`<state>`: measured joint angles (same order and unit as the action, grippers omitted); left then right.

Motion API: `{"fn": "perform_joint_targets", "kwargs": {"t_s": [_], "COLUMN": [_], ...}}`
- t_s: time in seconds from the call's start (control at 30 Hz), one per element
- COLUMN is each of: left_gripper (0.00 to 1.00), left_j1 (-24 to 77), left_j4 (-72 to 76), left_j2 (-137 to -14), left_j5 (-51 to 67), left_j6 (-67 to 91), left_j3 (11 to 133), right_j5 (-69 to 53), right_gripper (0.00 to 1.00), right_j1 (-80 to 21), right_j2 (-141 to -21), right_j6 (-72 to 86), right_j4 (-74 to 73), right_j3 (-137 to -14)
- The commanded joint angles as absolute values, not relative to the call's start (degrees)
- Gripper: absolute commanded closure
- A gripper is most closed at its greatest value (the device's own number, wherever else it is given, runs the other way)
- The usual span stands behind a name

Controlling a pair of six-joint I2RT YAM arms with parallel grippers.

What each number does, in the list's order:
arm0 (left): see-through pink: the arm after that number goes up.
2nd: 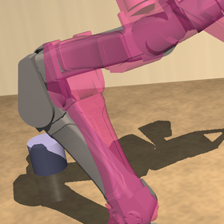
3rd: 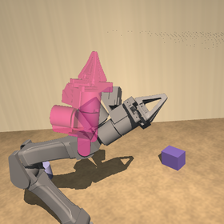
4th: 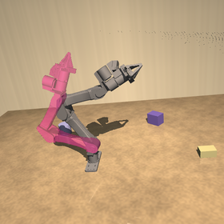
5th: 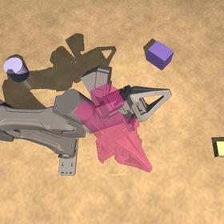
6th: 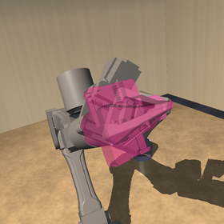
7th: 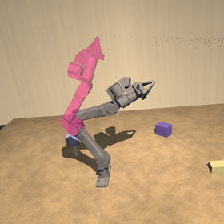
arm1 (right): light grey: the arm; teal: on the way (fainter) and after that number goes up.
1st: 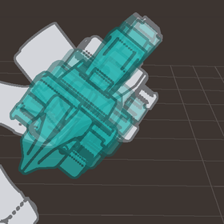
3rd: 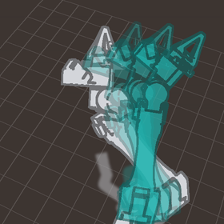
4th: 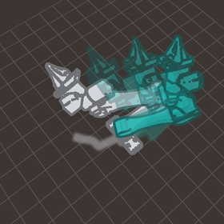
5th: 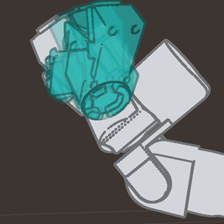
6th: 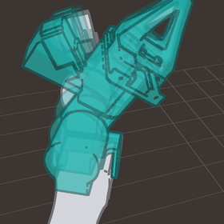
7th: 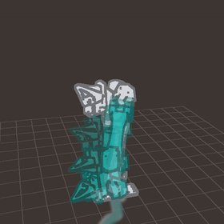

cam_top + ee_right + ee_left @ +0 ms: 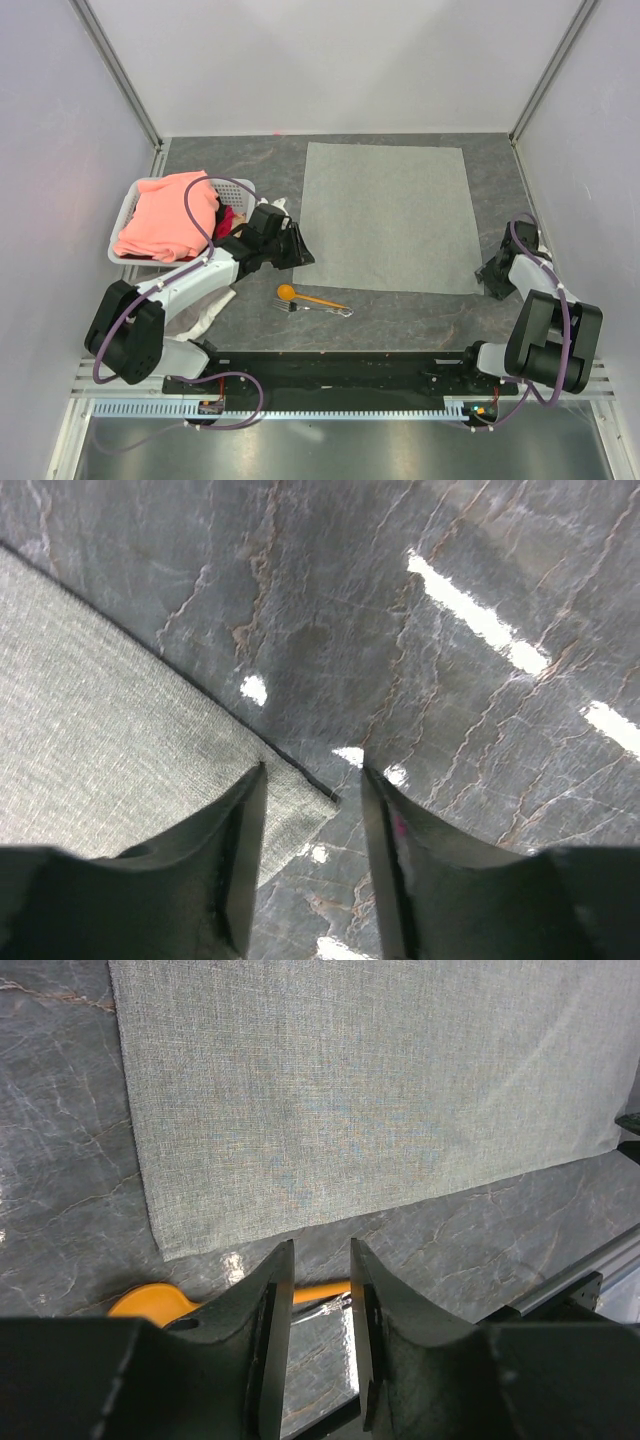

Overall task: Fold the napkin into a case and place the utensils inside
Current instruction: Pick up the flattened napkin from the center of the board.

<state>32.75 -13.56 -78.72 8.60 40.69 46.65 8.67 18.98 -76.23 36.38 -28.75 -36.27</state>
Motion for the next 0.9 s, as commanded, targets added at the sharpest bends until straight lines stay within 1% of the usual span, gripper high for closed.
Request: {"fn": "perform_joint_targets", "kwargs": {"t_s": [0.0, 0.03, 0.07, 0.1, 0.13, 0.2, 0.23, 0.3, 0.5, 0.63, 0.77, 0.87], "left_gripper": [0.60, 0.59, 0.57, 0.56, 0.55, 0.55, 0.55, 0.55, 0.48, 0.49, 0.54, 0.54], "left_j1": [32.8, 32.8, 32.8, 32.8, 32.9, 32.8, 32.8, 32.8, 32.8, 32.8, 32.9, 32.9], "left_j4": [-12.6, -12.7, -12.7, -12.7, -13.5, -14.3, -14.7, -15.4, -15.7, -17.0, -18.4, -19.4], "left_j2": [-78.8, -78.9, -79.4, -79.8, -80.5, -81.9, -82.3, -83.0, -83.6, -84.9, -85.5, -85.6], "left_j5": [7.4, 7.1, 6.9, 6.8, 6.7, 6.7, 6.4, 6.2, 5.9, 4.7, 4.0, 4.2], "left_j6": [41.3, 41.6, 41.7, 41.7, 41.4, 41.2, 41.1, 41.1, 40.4, 38.9, 37.4, 36.3], "left_j3": [47.0, 46.8, 46.8, 46.9, 47.5, 48.0, 48.3, 48.6, 48.3, 49.5, 50.8, 51.3], "right_j5": [7.6, 7.2, 7.0, 6.8, 6.6, 5.9, 5.5, 4.6, 0.8, -3.5, -2.8, -1.9], "right_gripper": [0.54, 0.55, 0.63, 0.66, 0.74, 0.83, 0.92, 1.00, 1.00, 1.00, 1.00, 1.00], "right_j1": [18.9, 19.0, 18.9, 18.9, 18.9, 18.9, 18.9, 18.8, 18.3, 18.1, 18.0, 18.1], "right_j2": [-81.3, -81.3, -81.2, -81.2, -81.1, -80.6, -79.9, -78.8, -72.1, -66.6, -63.8, -62.6], "right_j6": [39.5, 39.5, 39.5, 39.2, 38.8, 38.0, 37.1, 36.3, 31.8, 30.8, 30.6, 30.5], "right_j4": [-26.5, -25.8, -25.6, -25.6, -25.6, -25.8, -25.8, -26.2, -29.6, -30.8, -33.2, -33.6], "right_j3": [-33.0, -33.0, -33.0, -33.1, -33.5, -34.0, -34.4, -34.7, -38.1, -40.9, -42.9, -43.5]}}
